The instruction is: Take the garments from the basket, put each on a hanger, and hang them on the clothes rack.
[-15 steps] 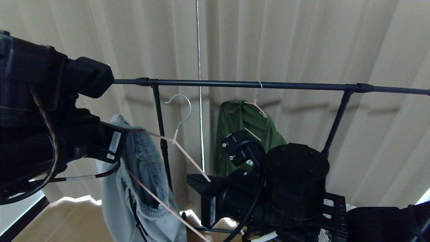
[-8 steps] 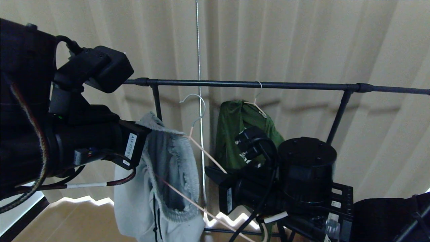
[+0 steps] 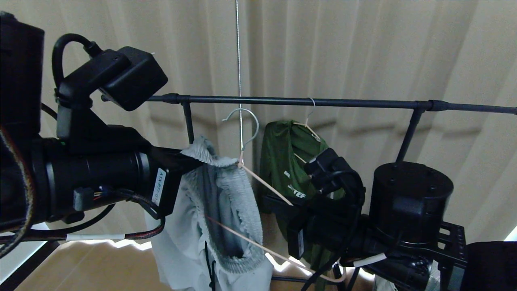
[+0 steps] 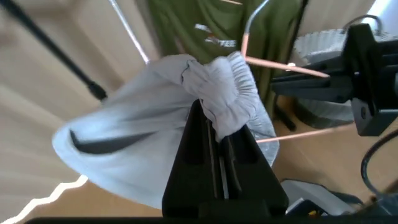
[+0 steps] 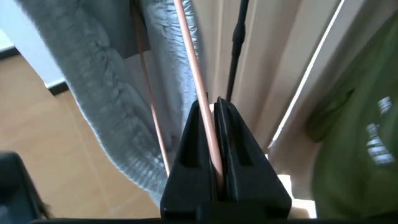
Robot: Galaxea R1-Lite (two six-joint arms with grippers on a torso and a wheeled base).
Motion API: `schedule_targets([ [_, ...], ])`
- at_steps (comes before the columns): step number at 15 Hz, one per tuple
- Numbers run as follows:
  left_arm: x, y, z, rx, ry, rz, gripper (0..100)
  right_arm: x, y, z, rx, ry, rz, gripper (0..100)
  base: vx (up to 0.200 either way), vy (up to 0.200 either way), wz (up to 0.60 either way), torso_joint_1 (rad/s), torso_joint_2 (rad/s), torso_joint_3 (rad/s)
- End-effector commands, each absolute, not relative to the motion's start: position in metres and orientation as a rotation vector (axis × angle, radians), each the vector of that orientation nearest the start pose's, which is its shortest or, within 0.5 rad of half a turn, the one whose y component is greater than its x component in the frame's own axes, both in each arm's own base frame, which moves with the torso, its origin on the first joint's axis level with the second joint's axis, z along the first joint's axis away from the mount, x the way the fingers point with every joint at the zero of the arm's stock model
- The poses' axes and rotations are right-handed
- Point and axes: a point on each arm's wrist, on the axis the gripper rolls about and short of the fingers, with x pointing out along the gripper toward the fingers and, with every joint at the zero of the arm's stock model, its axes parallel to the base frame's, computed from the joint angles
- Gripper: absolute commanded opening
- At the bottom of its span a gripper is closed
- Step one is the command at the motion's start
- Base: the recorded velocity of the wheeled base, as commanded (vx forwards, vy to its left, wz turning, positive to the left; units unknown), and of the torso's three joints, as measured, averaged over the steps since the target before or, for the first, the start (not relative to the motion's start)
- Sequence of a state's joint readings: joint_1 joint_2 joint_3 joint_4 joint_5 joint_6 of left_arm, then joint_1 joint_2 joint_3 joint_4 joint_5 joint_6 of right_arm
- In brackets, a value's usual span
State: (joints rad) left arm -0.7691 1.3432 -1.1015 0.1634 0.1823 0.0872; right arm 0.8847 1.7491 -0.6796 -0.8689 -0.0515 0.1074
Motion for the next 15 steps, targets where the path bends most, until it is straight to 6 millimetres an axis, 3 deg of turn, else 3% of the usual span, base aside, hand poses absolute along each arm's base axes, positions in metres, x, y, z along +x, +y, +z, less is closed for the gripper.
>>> schedule_targets([
  [1,0.155,-0.148,0.283,0.278,0.339,-0.608,0,0.19,0.23,0.163,0.016,0.202,0.824,0,0.0,0.0,0.0,0.0,0.0,0.0],
  [7,0.149,-0.151,0.273,0.309,0.359,-0.639,0,0.189,0.227,0.167,0.026,0.187,0.821,0,0.0,0.0,0.0,0.0,0.0,0.0],
  [8,0.149,-0.152,0.273,0.306,0.351,-0.639,100,0.188,0.226,0.17,0.03,0.18,0.821,0,0.0,0.0,0.0,0.0,0.0,0.0],
  [15,0.135,-0.137,0.283,0.27,0.21,-0.645,100,0.171,0.203,0.19,0.065,0.121,0.872,0,0.0,0.0,0.0,0.0,0.0,0.0],
])
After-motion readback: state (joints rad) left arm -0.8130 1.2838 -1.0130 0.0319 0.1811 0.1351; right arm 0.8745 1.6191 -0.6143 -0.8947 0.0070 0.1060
